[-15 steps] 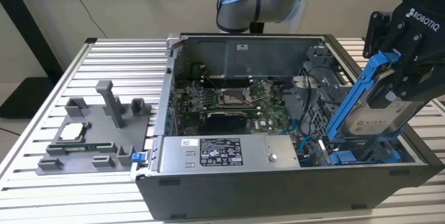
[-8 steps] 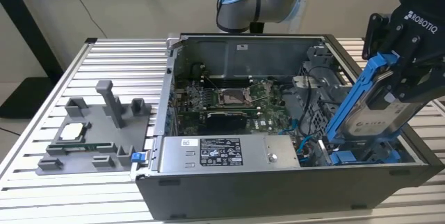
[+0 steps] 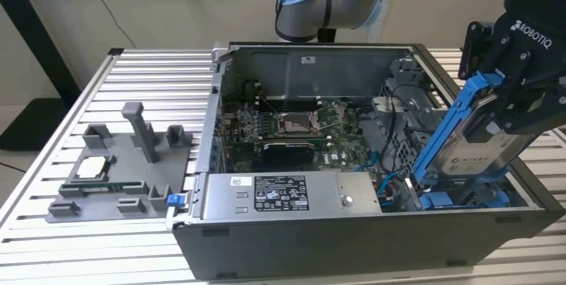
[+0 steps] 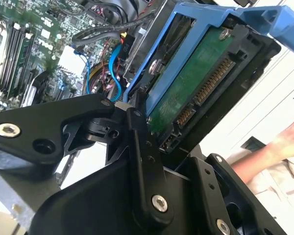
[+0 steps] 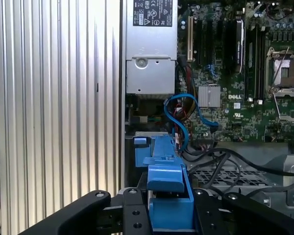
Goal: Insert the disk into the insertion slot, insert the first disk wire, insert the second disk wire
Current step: 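Insert the disk into the insertion slot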
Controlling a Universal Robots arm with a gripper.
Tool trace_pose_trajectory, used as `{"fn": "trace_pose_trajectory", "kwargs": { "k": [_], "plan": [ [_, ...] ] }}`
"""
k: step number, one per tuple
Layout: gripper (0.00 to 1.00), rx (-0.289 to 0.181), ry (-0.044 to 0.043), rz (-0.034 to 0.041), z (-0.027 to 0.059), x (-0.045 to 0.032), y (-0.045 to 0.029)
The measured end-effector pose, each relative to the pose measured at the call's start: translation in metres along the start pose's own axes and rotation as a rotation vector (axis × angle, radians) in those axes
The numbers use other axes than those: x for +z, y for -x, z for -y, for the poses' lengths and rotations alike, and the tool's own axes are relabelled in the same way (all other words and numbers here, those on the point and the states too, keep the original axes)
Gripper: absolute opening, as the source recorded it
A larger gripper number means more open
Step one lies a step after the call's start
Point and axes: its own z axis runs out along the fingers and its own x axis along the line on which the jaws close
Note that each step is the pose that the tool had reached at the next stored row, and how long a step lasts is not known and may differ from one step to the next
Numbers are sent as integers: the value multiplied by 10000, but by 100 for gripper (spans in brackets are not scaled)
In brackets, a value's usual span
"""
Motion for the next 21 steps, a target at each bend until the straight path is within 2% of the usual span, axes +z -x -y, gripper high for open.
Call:
{"fn": "trace_pose_trajectory", "kwargs": {
  "k": [6, 12, 21],
  "plan": [
    [0, 0, 0, 0, 1, 33, 0],
    [0, -13, 0, 40, 15, 66, 0],
    [0, -46, 1, 68, 64, 173, 2]
  ]
}}
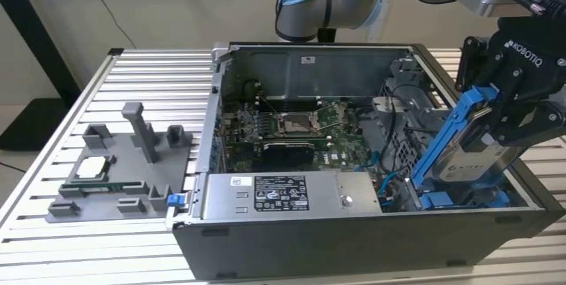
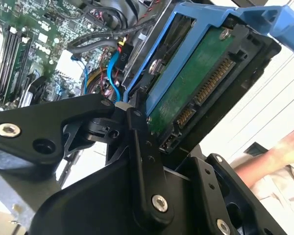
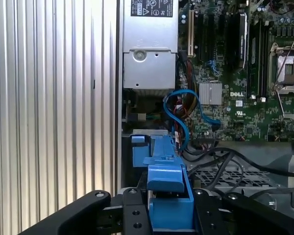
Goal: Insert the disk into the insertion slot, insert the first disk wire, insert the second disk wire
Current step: 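Insert the disk into the insertion slot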
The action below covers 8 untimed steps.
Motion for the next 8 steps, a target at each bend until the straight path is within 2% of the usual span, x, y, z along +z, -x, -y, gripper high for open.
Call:
{"fn": "trace_pose_trajectory", "kwargs": {
  "k": [8],
  "plan": [
    [0, -11, 0, 45, 17, 134, 0]
  ]
}}
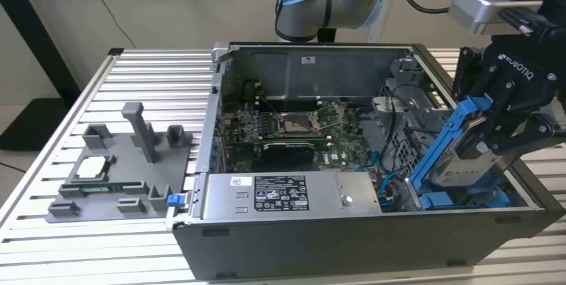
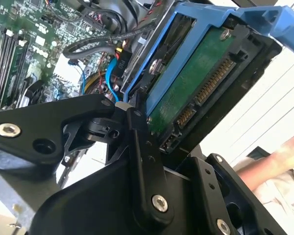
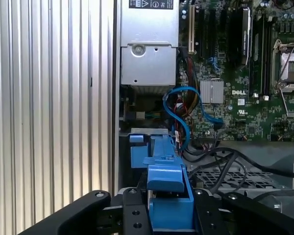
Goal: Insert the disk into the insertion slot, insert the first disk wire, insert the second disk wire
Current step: 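Insert the disk into the insertion slot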
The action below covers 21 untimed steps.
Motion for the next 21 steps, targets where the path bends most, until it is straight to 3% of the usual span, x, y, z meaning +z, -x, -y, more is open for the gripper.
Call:
{"fn": "trace_pose_trajectory", "kwargs": {
  "k": [11, 21],
  "plan": [
    [0, -11, 0, 6, 8, 188, -1],
    [0, -11, 1, 8, 7, 163, -2]
  ]
}}
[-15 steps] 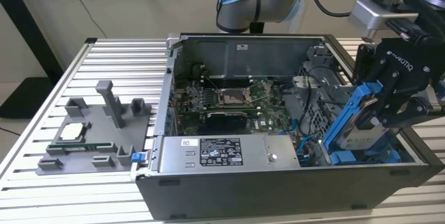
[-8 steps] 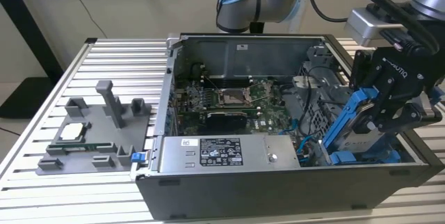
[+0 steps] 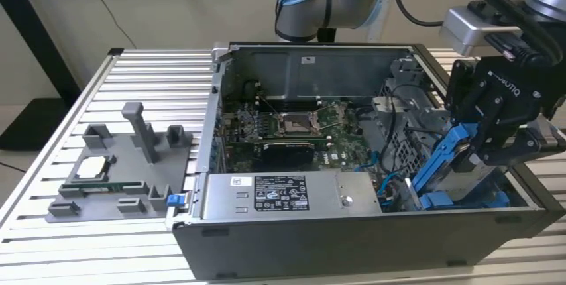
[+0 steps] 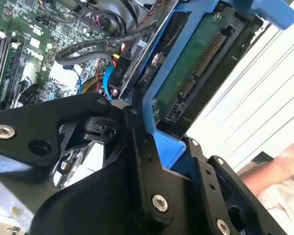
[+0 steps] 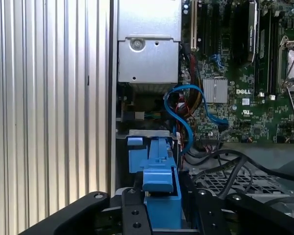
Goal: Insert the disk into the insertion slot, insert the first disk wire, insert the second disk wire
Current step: 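Insert the disk into the insertion slot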
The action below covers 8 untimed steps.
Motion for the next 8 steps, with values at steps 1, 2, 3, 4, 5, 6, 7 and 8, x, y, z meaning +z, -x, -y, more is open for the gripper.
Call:
{"fn": "trace_pose_trajectory", "kwargs": {
  "k": [1, 2, 3, 4, 5, 6, 7, 8],
  "plan": [
    [0, 0, 0, -1, 0, 1, 3],
    [0, -1, -3, 1, 0, 2, 8],
    [0, -3, -10, 26, 1, 4, 12],
    [100, -5, -19, 65, 1, 6, 15],
    [100, -6, -27, 115, 1, 12, 19],
    [100, -7, -34, 156, 1, 19, 21],
    [100, -8, -44, 195, 1, 24, 23],
    [100, -9, -54, 233, 1, 28, 31]
  ]
}}
